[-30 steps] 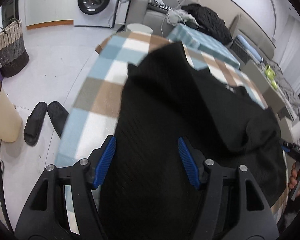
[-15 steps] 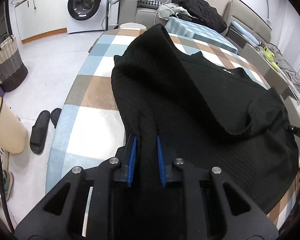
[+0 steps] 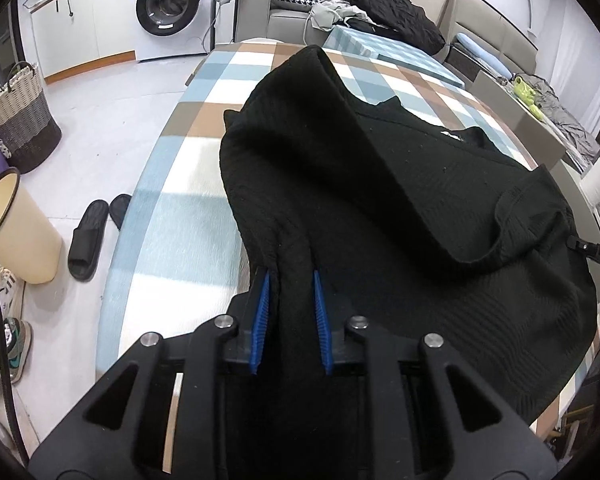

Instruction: Fold small clothes

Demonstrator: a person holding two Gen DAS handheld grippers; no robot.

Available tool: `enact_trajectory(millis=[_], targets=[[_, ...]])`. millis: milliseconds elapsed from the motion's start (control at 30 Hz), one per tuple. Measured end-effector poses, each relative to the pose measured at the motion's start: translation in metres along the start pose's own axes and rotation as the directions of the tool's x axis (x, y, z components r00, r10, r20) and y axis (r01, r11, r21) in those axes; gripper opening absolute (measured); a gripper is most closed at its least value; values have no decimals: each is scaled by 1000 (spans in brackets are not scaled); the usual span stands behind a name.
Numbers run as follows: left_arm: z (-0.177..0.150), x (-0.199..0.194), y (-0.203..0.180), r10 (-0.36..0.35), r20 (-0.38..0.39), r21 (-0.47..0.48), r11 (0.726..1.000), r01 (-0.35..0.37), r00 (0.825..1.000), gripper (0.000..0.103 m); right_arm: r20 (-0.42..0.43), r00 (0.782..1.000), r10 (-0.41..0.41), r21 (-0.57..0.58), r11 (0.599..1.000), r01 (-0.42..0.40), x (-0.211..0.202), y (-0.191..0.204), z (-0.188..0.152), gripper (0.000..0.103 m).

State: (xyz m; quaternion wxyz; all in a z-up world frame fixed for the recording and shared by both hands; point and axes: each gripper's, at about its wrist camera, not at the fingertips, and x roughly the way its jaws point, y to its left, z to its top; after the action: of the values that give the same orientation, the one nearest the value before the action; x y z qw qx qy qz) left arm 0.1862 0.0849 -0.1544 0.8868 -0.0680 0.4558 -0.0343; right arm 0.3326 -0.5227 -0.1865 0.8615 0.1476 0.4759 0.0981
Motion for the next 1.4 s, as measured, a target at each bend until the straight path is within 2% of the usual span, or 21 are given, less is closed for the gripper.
enact_trajectory(millis=[100, 133, 167, 233, 300, 367, 433, 533, 633, 900, 967, 1000, 1033, 1100, 1200, 1267, 1300, 1400], targets=[[-1, -10, 4, 21, -1, -17, 1000, -21, 1000, 33, 18, 1000, -22, 15, 1000, 21, -8, -4, -1, 33], [-1, -13, 4, 26, 6, -25, 999, -26, 1000, 37, 33, 999, -35, 32, 999, 34, -14, -7, 0, 34], [-1, -19, 7, 30, 20, -36, 999, -29, 999, 40, 51, 998, -42, 45, 998, 40, -19, -9, 2, 34], [3, -32, 13, 27, 54, -72, 997, -24, 998, 56, 113, 991, -71, 74, 995, 62, -35, -14, 9, 42], [10, -44, 20, 22, 86, -100, 995, -13, 996, 63, 151, 985, -83, 75, 995, 72, -44, -13, 18, 44], [19, -49, 24, 18, 105, -114, 993, -6, 994, 64, 164, 984, -73, 58, 996, 65, -46, -8, 27, 48], [30, -51, 26, 19, 117, -123, 992, -4, 993, 64, 170, 983, -63, 26, 998, 60, -42, 4, 41, 56], [51, -47, 27, 0, 130, -123, 992, 16, 992, 64, 166, 985, -44, -39, 998, 51, -28, 24, 55, 58], [66, -38, 21, -13, 120, -113, 993, 27, 993, 64, 143, 986, -89, -64, 993, 99, -6, 33, 70, 58], [76, -11, 10, -17, 85, -90, 996, 25, 996, 64, 49, 988, -147, -45, 988, 149, 52, 23, 93, 58], [75, -9, 11, -20, 85, -93, 995, 28, 996, 64, 37, 987, -157, -56, 986, 159, 62, 22, 92, 47], [75, -9, 11, -21, 87, -96, 995, 29, 996, 64, 47, 983, -179, -75, 980, 182, 65, 23, 90, 26], [75, -10, 12, -22, 91, -98, 995, 30, 996, 64, 58, 977, -205, -85, 974, 210, 65, 23, 89, 17], [74, -10, 14, -22, 96, -102, 994, 32, 995, 64, 60, 983, -171, -67, 982, 175, 62, 18, 90, 5], [74, -10, 15, -21, 97, -106, 994, 31, 995, 64, 66, 986, -154, -71, 985, 158, 56, 14, 91, 5], [74, -10, 16, -22, 96, -107, 994, 32, 995, 64, 70, 986, -154, -76, 984, 159, 52, 15, 91, 9], [73, -10, 17, -23, 97, -107, 994, 34, 995, 64, 72, 987, -142, -75, 986, 147, 50, 15, 91, 14], [72, -11, 18, -22, 94, -108, 994, 32, 995, 64, 79, 987, -143, -70, 986, 149, 48, 17, 92, 42]])
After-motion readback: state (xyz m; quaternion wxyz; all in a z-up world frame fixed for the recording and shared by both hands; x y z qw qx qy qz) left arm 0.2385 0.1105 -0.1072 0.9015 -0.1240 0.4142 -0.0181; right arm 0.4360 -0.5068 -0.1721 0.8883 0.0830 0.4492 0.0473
